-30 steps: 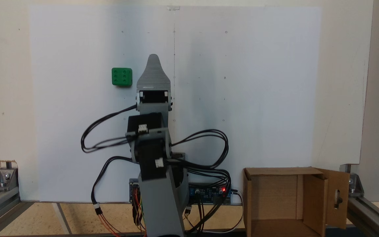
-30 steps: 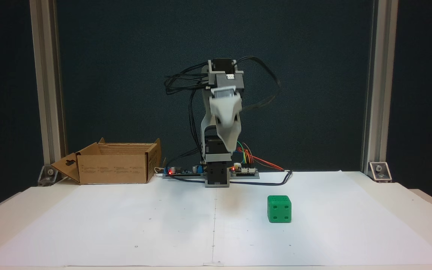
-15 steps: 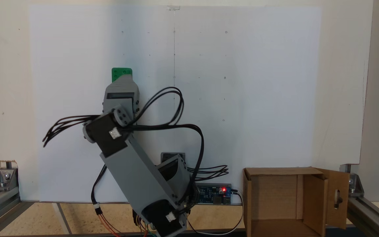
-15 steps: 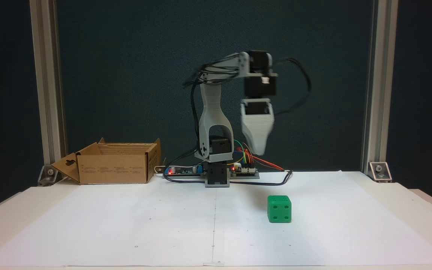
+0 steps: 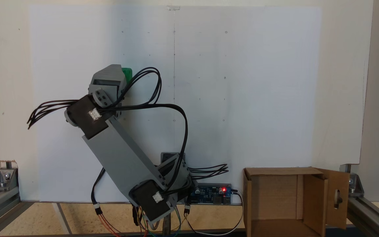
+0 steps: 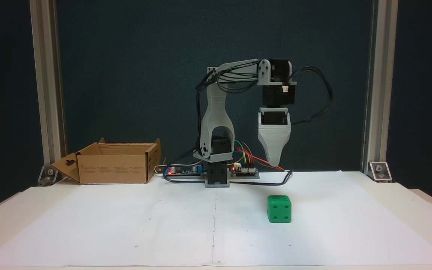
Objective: Grasp a green dice and put it in the bin.
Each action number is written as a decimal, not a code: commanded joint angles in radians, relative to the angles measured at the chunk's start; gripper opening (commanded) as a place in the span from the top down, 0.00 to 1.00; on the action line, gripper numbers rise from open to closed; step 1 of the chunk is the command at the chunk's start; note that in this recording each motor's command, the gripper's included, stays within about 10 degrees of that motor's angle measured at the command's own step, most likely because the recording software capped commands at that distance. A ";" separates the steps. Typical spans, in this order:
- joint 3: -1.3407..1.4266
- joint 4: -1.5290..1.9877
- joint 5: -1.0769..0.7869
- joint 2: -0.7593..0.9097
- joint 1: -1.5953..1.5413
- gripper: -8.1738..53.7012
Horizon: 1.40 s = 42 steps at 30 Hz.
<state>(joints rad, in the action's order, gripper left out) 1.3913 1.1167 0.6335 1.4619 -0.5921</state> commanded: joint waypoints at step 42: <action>0.012 -0.167 0.084 -0.183 0.029 0.17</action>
<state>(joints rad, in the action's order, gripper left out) 1.4113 0.9679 0.6397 1.2793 -0.5630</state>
